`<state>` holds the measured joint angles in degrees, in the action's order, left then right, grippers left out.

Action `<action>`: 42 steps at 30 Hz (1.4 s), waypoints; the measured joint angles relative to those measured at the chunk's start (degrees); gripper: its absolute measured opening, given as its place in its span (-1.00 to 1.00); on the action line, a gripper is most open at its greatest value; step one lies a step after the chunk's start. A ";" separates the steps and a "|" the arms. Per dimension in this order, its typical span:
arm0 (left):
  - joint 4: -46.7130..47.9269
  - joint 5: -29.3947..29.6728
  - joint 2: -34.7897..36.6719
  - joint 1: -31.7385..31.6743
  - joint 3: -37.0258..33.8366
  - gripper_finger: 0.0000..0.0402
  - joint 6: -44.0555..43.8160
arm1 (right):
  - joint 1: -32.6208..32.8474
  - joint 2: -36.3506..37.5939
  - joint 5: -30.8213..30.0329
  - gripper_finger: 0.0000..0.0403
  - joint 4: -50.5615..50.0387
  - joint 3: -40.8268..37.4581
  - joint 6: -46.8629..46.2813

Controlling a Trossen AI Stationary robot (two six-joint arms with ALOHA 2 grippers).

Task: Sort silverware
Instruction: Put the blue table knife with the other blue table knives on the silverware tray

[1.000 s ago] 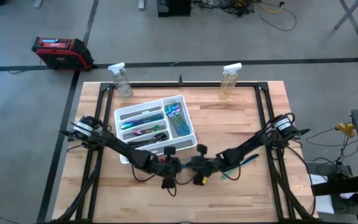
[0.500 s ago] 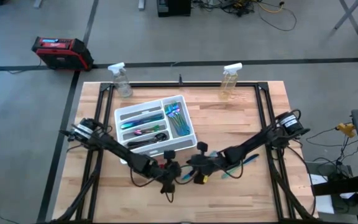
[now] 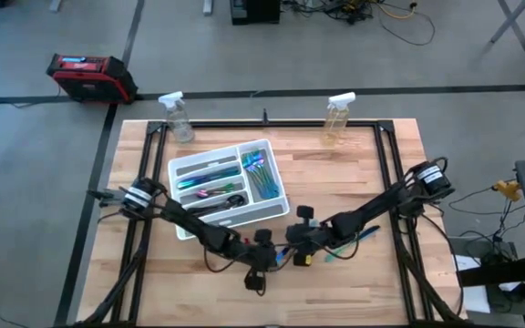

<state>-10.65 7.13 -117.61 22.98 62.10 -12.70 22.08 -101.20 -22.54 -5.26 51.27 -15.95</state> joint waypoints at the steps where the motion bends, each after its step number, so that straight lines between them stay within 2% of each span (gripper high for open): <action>1: 1.40 0.13 0.31 0.08 0.24 -1.00 -0.58 | 0.13 0.83 -0.11 -1.00 -1.66 -0.01 0.70; 7: 7.39 0.29 1.78 0.55 0.16 -1.00 -1.65 | 0.93 7.89 -2.80 -1.00 -4.69 -3.80 7.11; 10: 10.65 0.07 2.50 0.70 0.04 -1.00 -1.95 | 0.91 12.23 -0.30 -1.00 -2.61 -8.26 7.63; 14: 12.92 0.34 3.38 1.16 -0.46 -1.00 -2.95 | 1.03 16.62 5.75 -1.00 9.56 -17.57 7.29; 17: 13.53 0.40 4.08 1.47 -0.67 -1.00 -3.05 | 1.08 18.44 8.04 -1.00 24.64 -25.46 6.94; 21: 15.70 -0.21 6.19 1.65 -1.11 -1.00 -3.07 | 1.04 17.89 7.99 -1.00 40.81 -34.02 6.33; 24: 18.16 -0.32 8.55 1.78 -1.41 -1.00 -3.06 | 1.00 17.82 7.99 -1.00 46.70 -38.80 5.18; 28: 17.21 5.27 11.34 1.79 -1.12 -1.00 -2.77 | 0.93 18.15 7.98 -0.98 53.03 -43.44 4.15; 31: 17.29 6.93 10.86 1.59 -1.22 -1.00 -2.83 | 0.93 17.76 8.01 -0.92 58.87 -45.77 4.66; 40: 16.75 6.33 6.10 1.53 -1.11 -1.00 -9.54 | 0.93 15.86 8.26 -0.61 61.66 -47.13 6.87; 42: 16.65 6.23 5.22 1.51 -0.98 -1.00 -11.30 | 0.91 15.75 10.23 -0.55 61.74 -47.13 6.97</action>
<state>5.99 13.36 -112.38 24.49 61.12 -24.00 22.99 -85.45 -12.31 56.49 4.14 -8.98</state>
